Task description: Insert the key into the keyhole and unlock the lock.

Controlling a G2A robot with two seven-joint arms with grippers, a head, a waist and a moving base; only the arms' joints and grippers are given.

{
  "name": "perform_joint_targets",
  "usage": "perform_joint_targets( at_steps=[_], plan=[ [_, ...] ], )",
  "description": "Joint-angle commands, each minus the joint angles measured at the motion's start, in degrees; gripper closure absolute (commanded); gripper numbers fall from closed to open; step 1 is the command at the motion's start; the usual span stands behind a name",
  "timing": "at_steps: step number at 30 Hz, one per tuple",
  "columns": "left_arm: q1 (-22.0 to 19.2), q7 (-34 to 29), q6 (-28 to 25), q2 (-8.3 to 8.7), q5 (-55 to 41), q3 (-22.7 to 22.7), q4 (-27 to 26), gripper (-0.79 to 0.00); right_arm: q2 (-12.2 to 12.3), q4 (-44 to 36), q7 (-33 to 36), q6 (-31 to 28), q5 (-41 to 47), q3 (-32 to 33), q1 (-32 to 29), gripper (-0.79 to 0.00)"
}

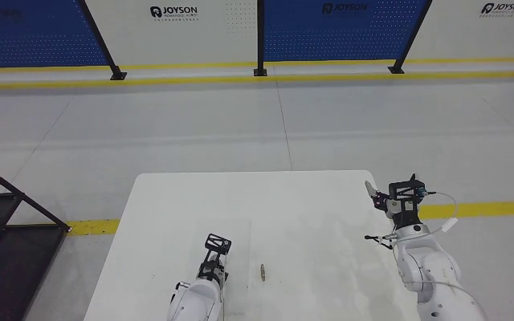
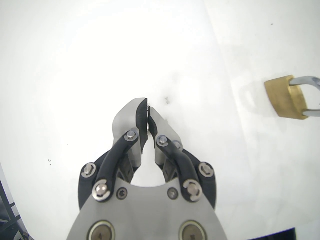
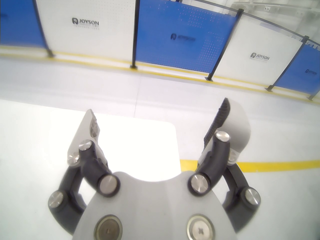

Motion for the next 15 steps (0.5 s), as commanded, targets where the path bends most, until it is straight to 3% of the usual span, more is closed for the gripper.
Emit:
perform_joint_targets(
  at_steps=[1, 8, 11, 15],
  plan=[
    [1.0, 0.4, -0.1, 0.08, 0.7, -0.2, -1.3, 0.000, 0.0, 0.0, 0.0, 0.0, 0.0, 0.0, 0.0, -0.785],
    [6.9, 8.8, -4.6, 0.96, -3.2, -4.3, -8.5, 0.000, 0.0, 0.0, 0.0, 0.0, 0.0, 0.0, 0.0, -0.785],
    [11.0, 16.7, -9.4, 1.71, -8.8, -9.2, -11.2, 0.000, 0.0, 0.0, 0.0, 0.0, 0.0, 0.0, 0.0, -0.785],
    [16.0, 28.8, -20.9, 2.71, -19.4, -16.7, -12.2, 0.000, 0.0, 0.0, 0.0, 0.0, 0.0, 0.0, 0.0, -0.785]
  ],
)
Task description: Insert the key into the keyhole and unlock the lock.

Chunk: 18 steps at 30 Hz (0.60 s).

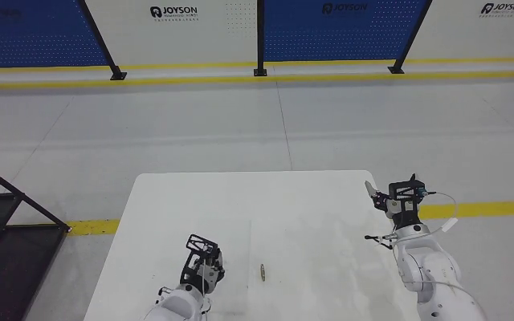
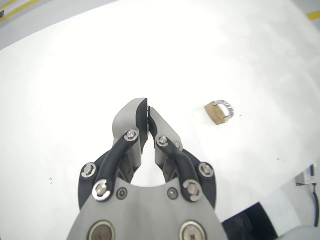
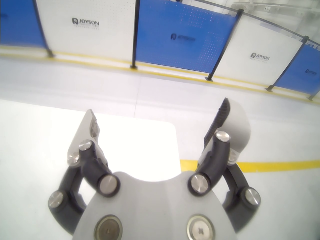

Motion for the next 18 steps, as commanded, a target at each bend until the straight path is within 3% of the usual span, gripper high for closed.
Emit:
perform_joint_targets(
  at_steps=[1, 6, 10, 14, 18],
  plan=[
    [2.6, 7.4, -7.3, 0.51, -6.1, -4.6, 0.6, 0.000, 0.0, 0.0, 0.0, -0.1, 0.2, 0.0, 0.0, -0.785],
    [6.1, 20.3, -24.6, 1.60, -15.6, -12.8, 4.3, 0.000, 0.0, -1.6, 0.7, -1.0, -2.9, -0.8, -1.6, -0.785],
    [6.0, 27.5, -35.5, 2.21, -19.1, -16.8, 8.9, 0.000, -0.2, -4.7, -0.6, -1.7, -5.2, -3.2, -5.4, -0.785],
    [5.2, 33.0, -42.3, 2.54, -18.9, -18.1, 12.9, 0.000, -0.3, -7.7, -3.1, -2.6, -8.7, -5.9, -10.1, -0.785],
    [4.0, 35.6, -44.5, 2.69, -18.0, -18.4, 15.6, 0.000, -0.3, -9.7, -5.9, -4.0, -13.8, -9.2, -14.9, -0.785]
  ],
)
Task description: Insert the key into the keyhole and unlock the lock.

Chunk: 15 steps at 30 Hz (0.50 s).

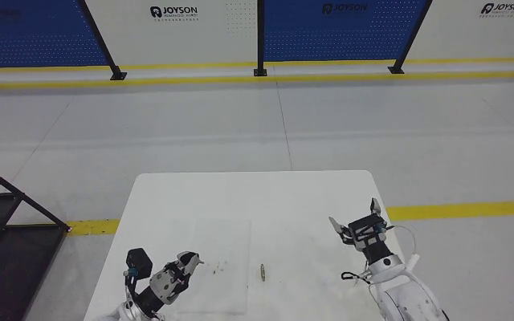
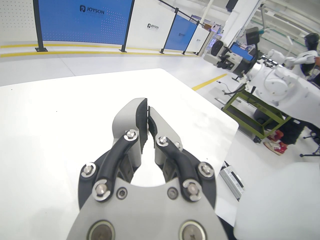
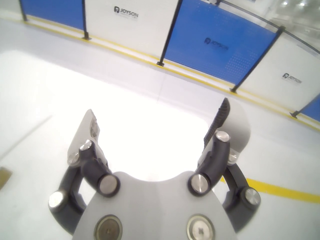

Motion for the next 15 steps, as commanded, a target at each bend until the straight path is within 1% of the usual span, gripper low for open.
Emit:
perform_joint_targets(
  at_steps=[1, 4, 9, 15],
  plan=[
    [-0.5, 0.7, 0.2, 0.01, 0.5, 0.1, 1.0, 0.000, 0.0, -0.7, -1.6, -0.4, -2.9, -1.7, -2.3, -0.785],
    [-0.5, 0.7, 0.2, 0.01, 0.5, 0.1, 1.0, 0.000, 0.1, -1.2, -4.0, -0.5, -7.7, -4.3, -5.6, -0.785],
    [-0.5, 0.7, 0.2, 0.01, 0.5, 0.1, 1.0, 0.000, 0.3, -1.4, -8.4, -0.5, -12.6, -7.2, -10.3, -0.785],
    [-0.5, 0.7, 0.2, 0.01, 0.5, 0.1, 1.0, 0.000, 0.4, -0.4, -9.2, -2.6, -17.7, -11.1, -11.6, -0.785]
  ],
)
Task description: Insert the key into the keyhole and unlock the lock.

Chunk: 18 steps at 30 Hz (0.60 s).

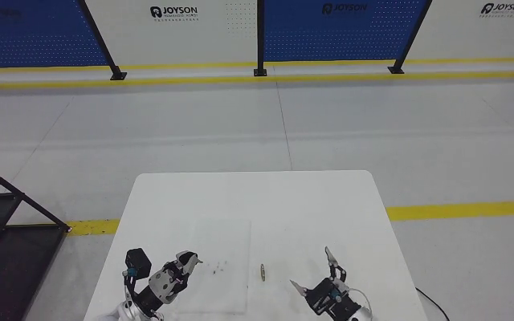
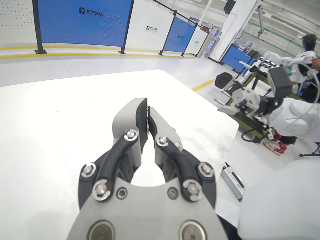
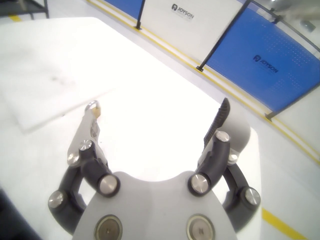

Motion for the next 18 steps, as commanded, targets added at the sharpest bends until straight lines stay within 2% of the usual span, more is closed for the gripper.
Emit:
perform_joint_targets(
  at_steps=[1, 7, 18],
  plan=[
    [0.0, 0.0, 0.0, 0.00, 0.0, 0.0, 0.0, 0.000, -0.1, 0.6, 0.2, 0.2, -1.4, -1.7, 0.3, -0.785],
    [0.0, 0.0, 0.0, 0.00, 0.0, 0.0, 0.0, 0.000, -0.8, 3.2, 2.6, 0.3, -2.0, -8.1, 3.6, -0.785],
    [0.0, 0.0, 0.0, 0.00, 0.0, 0.0, 0.0, 0.000, -2.5, 8.9, 7.2, 4.9, 0.7, -16.3, 9.5, -0.785]
  ],
)
